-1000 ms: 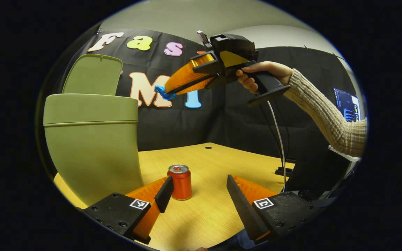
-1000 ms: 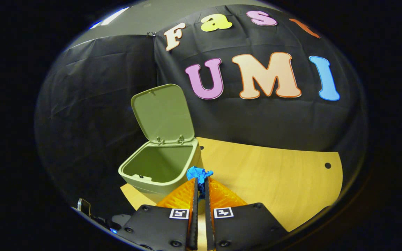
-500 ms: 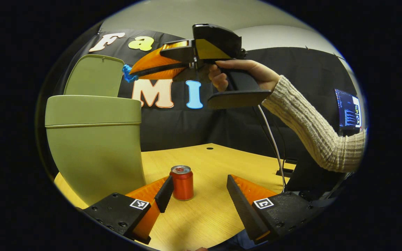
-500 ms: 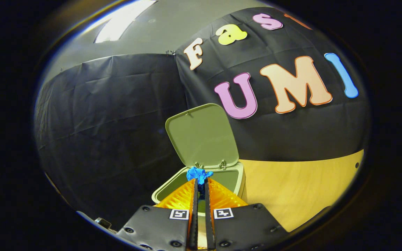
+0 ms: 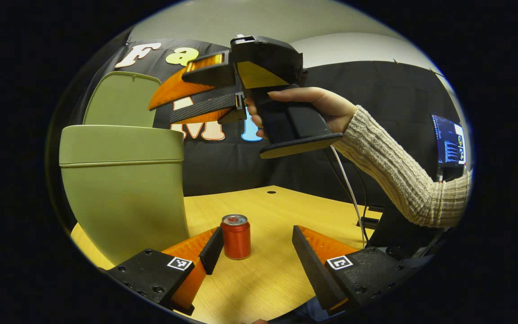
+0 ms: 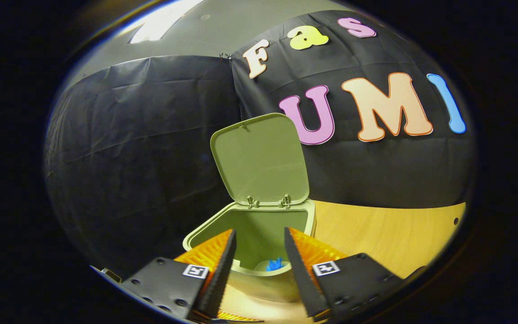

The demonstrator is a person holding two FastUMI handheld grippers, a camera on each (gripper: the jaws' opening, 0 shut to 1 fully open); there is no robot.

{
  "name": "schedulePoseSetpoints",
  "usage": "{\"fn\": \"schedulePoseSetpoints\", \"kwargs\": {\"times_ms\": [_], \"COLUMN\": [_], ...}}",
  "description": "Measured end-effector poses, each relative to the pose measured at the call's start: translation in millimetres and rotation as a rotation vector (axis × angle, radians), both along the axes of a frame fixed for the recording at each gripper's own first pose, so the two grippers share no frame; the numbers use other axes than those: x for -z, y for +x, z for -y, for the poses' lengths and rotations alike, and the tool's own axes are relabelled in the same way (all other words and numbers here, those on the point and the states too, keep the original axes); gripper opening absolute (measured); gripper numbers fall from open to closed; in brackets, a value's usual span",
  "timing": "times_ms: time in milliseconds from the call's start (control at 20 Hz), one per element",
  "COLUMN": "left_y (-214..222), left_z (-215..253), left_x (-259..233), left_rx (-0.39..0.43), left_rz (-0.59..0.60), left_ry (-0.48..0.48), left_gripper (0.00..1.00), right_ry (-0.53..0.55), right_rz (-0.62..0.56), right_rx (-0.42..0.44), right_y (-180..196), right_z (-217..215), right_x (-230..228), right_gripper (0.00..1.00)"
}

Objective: Press the lid of the desktop garbage bin to open it, pick up the crumpled paper on the desktop and throw it into the bin, then pick up the pop can on the desktop and drop it into the bin, and finally close the garbage bin lid.

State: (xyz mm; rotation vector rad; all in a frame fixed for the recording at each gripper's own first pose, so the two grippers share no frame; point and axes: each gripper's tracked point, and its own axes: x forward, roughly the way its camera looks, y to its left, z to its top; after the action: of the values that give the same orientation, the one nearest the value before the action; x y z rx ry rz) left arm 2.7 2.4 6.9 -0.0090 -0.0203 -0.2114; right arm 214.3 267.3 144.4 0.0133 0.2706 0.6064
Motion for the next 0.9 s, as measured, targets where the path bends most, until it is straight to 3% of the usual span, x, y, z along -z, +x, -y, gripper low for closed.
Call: {"fn": "schedulePoseSetpoints", "kwargs": {"times_ms": [100,250,400,550,600,900], "left_y": [1,1,2,9,16,59], "left_z": [1,1,-1,-2,0,0], "left_x": [2,1,2,4,7,28], "left_rx": [0.007,0.003,-0.017,-0.054,-0.058,-0.103], "left_rz": [-0.005,-0.002,0.002,0.008,0.000,-0.089], "left_ry": [-0.003,-0.006,0.006,0.025,0.028,0.058], "left_gripper": [0.93,0.93,0.93,0.93,0.93,0.93], "right_ry": [-0.006,-0.027,-0.051,-0.045,-0.044,-0.035], "right_rz": [0.020,0.062,0.100,0.122,0.131,0.177], "right_rx": [0.006,0.051,0.118,0.177,0.200,0.365], "right_y": [-7,-14,-26,-43,-50,-94], "right_z": [6,30,70,111,126,232], "right_x": [-2,-6,-7,-9,-10,-3], "right_gripper": [0.94,0.98,0.92,0.92,0.97,0.97]}}
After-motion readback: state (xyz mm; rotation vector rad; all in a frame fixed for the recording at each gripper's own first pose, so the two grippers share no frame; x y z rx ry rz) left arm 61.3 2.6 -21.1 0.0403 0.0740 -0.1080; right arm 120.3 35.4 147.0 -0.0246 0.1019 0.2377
